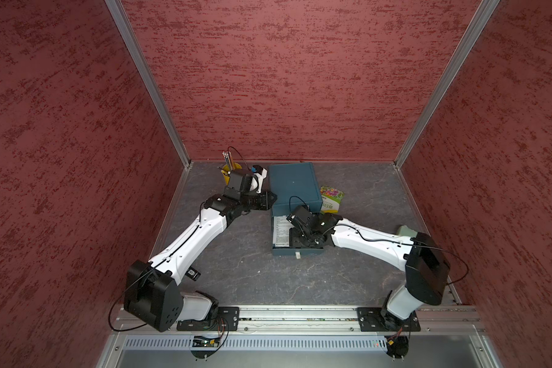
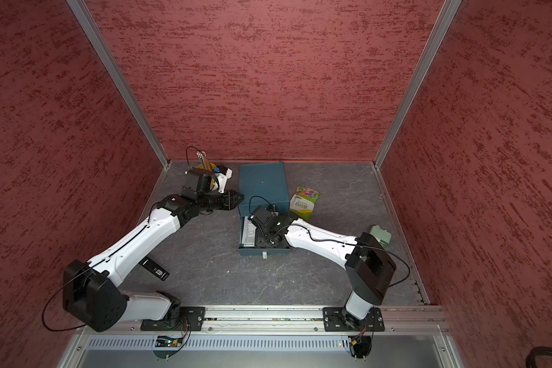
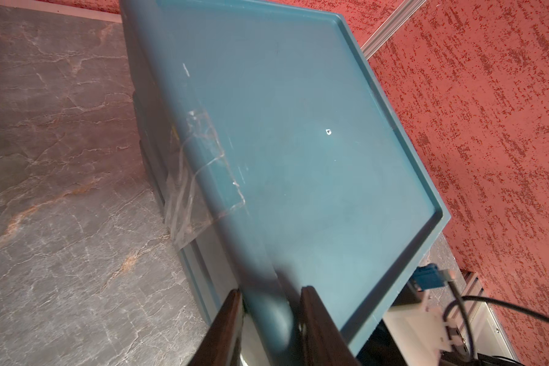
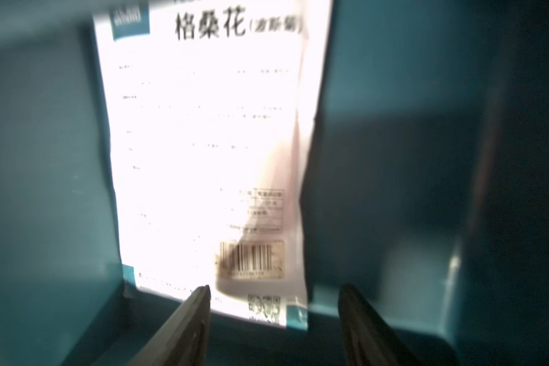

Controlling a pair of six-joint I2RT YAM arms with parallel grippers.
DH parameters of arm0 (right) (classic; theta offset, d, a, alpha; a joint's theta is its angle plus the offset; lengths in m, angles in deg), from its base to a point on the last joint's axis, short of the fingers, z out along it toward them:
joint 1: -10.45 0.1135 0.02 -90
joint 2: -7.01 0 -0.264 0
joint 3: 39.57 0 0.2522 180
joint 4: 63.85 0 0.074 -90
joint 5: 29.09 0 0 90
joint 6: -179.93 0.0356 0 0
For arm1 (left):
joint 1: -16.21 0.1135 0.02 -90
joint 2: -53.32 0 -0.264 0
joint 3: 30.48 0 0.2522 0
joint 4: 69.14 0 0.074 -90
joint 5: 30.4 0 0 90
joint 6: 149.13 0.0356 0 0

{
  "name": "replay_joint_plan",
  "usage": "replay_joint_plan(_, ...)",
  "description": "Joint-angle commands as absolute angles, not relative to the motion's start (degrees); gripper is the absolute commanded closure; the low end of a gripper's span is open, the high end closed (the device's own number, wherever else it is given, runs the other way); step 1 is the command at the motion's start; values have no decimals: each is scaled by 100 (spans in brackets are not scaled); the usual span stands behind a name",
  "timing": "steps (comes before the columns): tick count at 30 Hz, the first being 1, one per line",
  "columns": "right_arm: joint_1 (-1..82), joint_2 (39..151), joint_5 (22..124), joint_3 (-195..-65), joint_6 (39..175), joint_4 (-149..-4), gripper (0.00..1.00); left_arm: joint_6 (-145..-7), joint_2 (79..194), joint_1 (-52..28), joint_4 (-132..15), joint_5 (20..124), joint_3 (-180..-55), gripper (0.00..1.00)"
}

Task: Take the seed bags out of the drawer
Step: Pick up the seed packet from the drawer.

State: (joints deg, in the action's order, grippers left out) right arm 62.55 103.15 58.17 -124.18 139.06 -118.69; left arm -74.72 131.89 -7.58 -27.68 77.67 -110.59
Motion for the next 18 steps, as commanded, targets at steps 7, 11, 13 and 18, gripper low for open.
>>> replay_joint_plan(7, 6140, 10734, 6242, -12224, 14482, -10550, 28, -7043, 13534, -942, -1382, 8342, -10743, 68)
replay_joint_plan(11, 6134, 10738, 6096, -12206, 14545, -10403, 29, -7038, 13547, -943, -1380, 8351, -10752, 68)
replay_joint_plan(13, 6133, 10739, 6021, -12191, 14620, -10333, 31, -7029, 13554, -944, -1381, 8362, -10744, 68)
replay_joint_plan(18, 6129, 10744, 5844, -12020, 14859, -10061, 37, -7024, 13563, -941, -1381, 8368, -10735, 68)
